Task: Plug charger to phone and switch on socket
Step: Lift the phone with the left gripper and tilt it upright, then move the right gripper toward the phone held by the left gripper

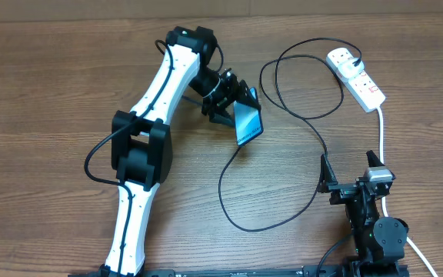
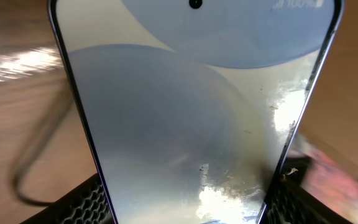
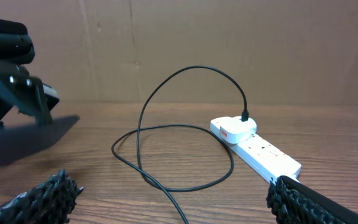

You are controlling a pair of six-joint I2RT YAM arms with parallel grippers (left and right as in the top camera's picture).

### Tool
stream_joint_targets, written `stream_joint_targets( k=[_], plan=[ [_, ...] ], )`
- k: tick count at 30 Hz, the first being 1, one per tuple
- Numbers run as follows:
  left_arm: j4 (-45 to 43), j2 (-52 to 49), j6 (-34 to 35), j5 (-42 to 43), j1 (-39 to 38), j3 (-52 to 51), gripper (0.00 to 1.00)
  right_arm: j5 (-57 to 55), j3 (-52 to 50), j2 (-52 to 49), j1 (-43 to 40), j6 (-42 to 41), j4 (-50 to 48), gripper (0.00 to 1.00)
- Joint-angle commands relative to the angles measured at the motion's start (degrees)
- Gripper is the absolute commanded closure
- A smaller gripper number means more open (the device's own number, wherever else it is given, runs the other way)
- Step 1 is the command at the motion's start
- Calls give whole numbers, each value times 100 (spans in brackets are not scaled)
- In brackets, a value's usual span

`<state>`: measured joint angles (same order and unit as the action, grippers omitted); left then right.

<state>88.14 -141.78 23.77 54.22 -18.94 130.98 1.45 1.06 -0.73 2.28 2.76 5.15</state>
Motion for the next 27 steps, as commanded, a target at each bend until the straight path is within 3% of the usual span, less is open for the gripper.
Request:
stream_joint_targets(
  k=[1, 9, 17, 19, 23, 27],
  plan=[
    [15, -17, -107, 1508, 138, 205, 42, -28, -59, 46, 28, 11, -35, 0],
    [11, -17, -101, 2734, 330, 205, 41, -28, -59, 46, 28, 11, -35, 0],
    [11, -17, -83, 3442, 365, 205, 41, 17, -59, 46, 28, 7, -114, 0],
    [11, -17, -42, 3440, 365, 205, 41, 638, -59, 46, 31, -2, -313, 0],
    [9, -17, -42, 3438, 365, 205, 41, 3274, -59, 46, 28, -680, -297, 0],
    [11, -17, -39, 3438, 365, 205, 40, 3805, -59, 46, 28, -2277, -1788, 0]
  ],
)
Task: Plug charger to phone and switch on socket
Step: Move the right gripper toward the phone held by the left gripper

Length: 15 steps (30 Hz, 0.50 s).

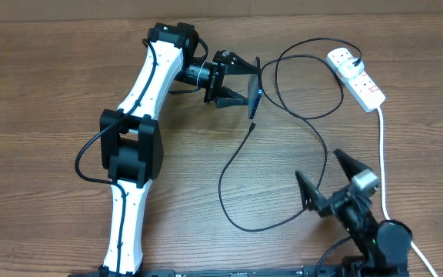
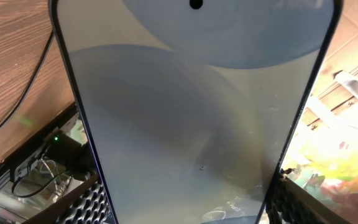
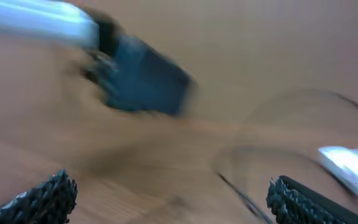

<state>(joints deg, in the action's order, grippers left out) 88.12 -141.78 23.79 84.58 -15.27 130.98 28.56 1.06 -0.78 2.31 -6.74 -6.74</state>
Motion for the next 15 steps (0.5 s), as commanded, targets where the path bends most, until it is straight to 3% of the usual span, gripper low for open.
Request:
stream_joint_targets(
  k=[1, 5, 8, 11, 15],
  plan=[
    [13, -17, -42, 404, -2, 205, 40, 1078, -57, 48, 26, -1513, -949, 0],
    [11, -17, 66, 404, -2, 205, 40, 345, 216, 39, 26, -2424, -2345, 0],
    [11, -17, 66, 407, -2, 205, 39, -262, 846, -31, 24, -2306, -2321, 0],
    [13, -17, 66, 404, -2, 205, 39, -345, 1856, -404, 24, -1626, -1327, 0],
    [11, -17, 66, 404, -2, 205, 39, -289, 3654, -1502, 26, -9, 1051, 0]
  ],
)
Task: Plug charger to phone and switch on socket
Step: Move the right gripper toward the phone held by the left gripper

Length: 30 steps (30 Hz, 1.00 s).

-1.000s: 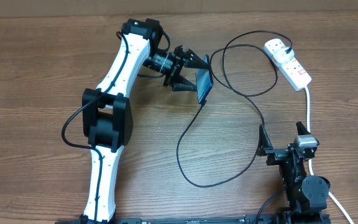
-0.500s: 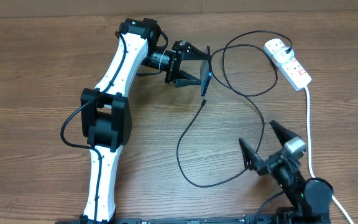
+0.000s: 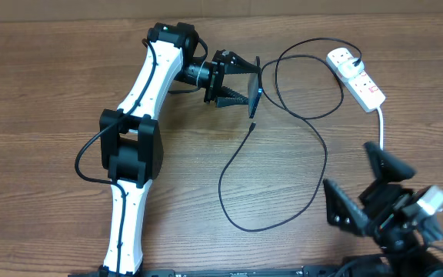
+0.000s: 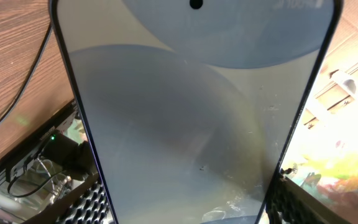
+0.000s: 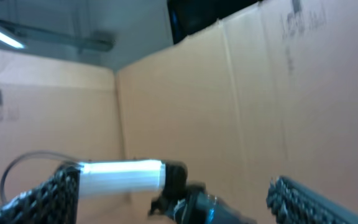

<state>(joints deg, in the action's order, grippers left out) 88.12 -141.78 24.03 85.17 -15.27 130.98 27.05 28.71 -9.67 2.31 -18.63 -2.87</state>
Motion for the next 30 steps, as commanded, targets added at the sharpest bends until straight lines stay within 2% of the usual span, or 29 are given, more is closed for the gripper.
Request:
stream_joint_targets(
  k=[1, 2, 5, 7, 9, 11, 12, 13, 16, 17, 20, 27, 30],
  plan=[
    [13, -17, 42, 345, -2, 205, 39, -155, 1314, -933, 24, 1510, 1283, 0],
    [13, -17, 42, 345, -2, 205, 39, -177, 1786, -1311, 26, 1749, 1954, 0],
    [13, -17, 42, 345, -4, 205, 40, 264, 2804, -2240, 33, 1801, 3449, 0],
    [13, -17, 42, 345, -15, 205, 39, 1823, 3329, -2852, 31, 1801, 4323, 0],
    [13, -17, 42, 341, -15, 205, 39, 3060, 3427, -3176, 33, 1805, 4472, 0],
    [13, -17, 42, 339, -13, 205, 40, 3554, 3414, -3532, 33, 1672, 4146, 0],
    [13, -17, 42, 339, -13, 205, 40, 3381, 3427, -3718, 31, 1252, 4017, 2],
    [13, -17, 44, 341, -13, 205, 40, 3001, 3462, -3849, 44, 896, 4013, 9],
    [13, -17, 44, 339, -24, 205, 41, 938, 3646, -4081, 264, 72, 4385, 9],
    [13, -17, 44, 337, -26, 205, 41, 365, 3705, -4120, 398, -52, 4459, 3],
    [13, -17, 57, 337, -39, 205, 41, -951, 4015, -4304, 874, -310, 4817, 0],
    [13, -17, 87, 317, -129, 205, 41, -3018, 5357, -5670, 2144, -518, 6481, 0],
    [15, -17, 125, 315, -190, 205, 42, -3458, 5908, -6323, 2599, -717, 6747, 0]
  ],
)
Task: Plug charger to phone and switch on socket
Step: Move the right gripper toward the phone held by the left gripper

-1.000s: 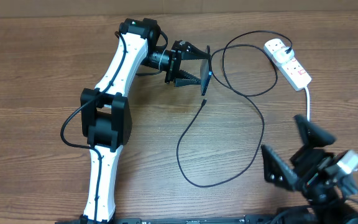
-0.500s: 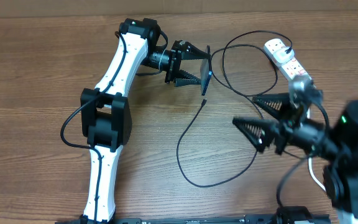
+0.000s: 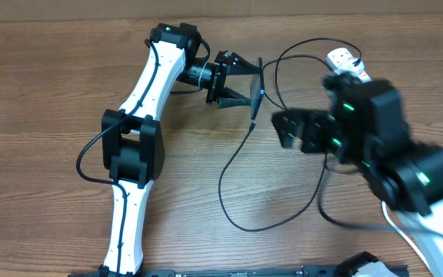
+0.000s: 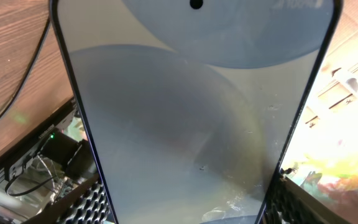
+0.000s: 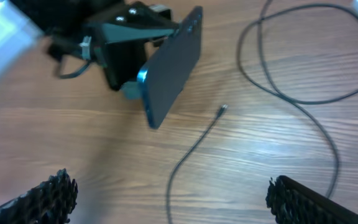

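Note:
My left gripper [image 3: 251,83] is shut on the blue phone [image 3: 259,88], holding it on edge above the table at the back middle. In the left wrist view the phone's screen [image 4: 191,118] fills the frame between the fingers [image 4: 91,202]. The black charger cable's loose plug tip [image 3: 252,125] lies on the wood just below the phone, also seen from the right wrist [image 5: 223,109]. My right gripper [image 3: 284,129] hovers open, right of the tip, nothing between its fingers [image 5: 48,193]. The white power strip [image 3: 344,59] lies at the back right, partly hidden by my right arm.
The cable [image 3: 241,223] loops widely over the wooden table [image 3: 44,154] from the strip toward the front middle. The strip's white lead [image 3: 394,223] runs down the right side. A cardboard wall [image 3: 91,8] borders the far edge.
My right arm was low at the table's front right with its camera facing the cardboard walls; now it is over the middle right, looking down on the phone and plug tip. The left arm is unchanged.
At first my left gripper held the phone tilted near the table's centre and my right gripper rested at the front right. Then the phone stood on edge farther back while the right arm turned at the front. Now the right gripper hangs open near the plug tip.

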You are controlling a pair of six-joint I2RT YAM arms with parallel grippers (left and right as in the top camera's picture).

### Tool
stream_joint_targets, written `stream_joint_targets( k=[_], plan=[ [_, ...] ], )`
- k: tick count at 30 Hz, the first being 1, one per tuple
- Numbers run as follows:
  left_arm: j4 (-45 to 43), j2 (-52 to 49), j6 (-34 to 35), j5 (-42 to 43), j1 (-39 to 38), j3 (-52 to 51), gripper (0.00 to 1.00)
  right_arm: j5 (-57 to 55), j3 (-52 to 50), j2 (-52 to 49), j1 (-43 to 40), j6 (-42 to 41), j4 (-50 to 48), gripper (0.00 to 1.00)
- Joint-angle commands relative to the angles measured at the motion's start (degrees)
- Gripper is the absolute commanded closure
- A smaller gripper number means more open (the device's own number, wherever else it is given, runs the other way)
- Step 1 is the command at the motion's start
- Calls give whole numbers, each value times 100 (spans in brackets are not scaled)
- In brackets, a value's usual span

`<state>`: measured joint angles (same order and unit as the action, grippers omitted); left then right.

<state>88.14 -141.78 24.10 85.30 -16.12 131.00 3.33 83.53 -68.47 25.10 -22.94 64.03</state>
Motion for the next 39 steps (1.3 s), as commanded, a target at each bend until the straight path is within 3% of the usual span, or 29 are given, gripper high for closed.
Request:
stream_joint_targets(
  k=[1, 7, 13, 17, 20, 34, 39],
  plan=[
    [11, -17, 205, 293, -127, 203, 42, -1161, 557, -636, 470, -319, 39, 0],
    [7, -17, 621, 284, -234, 203, 42, -2597, 678, -1353, 1064, -1591, -37, 0],
    [7, -17, 640, 284, -243, 203, 42, -2837, 678, -1729, 1158, -2083, -109, 3],
    [4, -17, 879, 286, -240, 203, 42, -2837, 678, -1759, 1158, -2081, -236, 19],
    [-31, -17, 1075, 291, -245, 203, 42, -2837, 678, -1759, 1158, -2081, -343, 25],
    [-31, -17, 1082, 433, -245, 203, 42, -2625, 654, -1950, 1158, -2079, -636, 27],
    [-31, -17, 1084, 435, -258, 203, 41, -2632, 654, -2081, 1158, -2149, -625, 31]
  ],
)
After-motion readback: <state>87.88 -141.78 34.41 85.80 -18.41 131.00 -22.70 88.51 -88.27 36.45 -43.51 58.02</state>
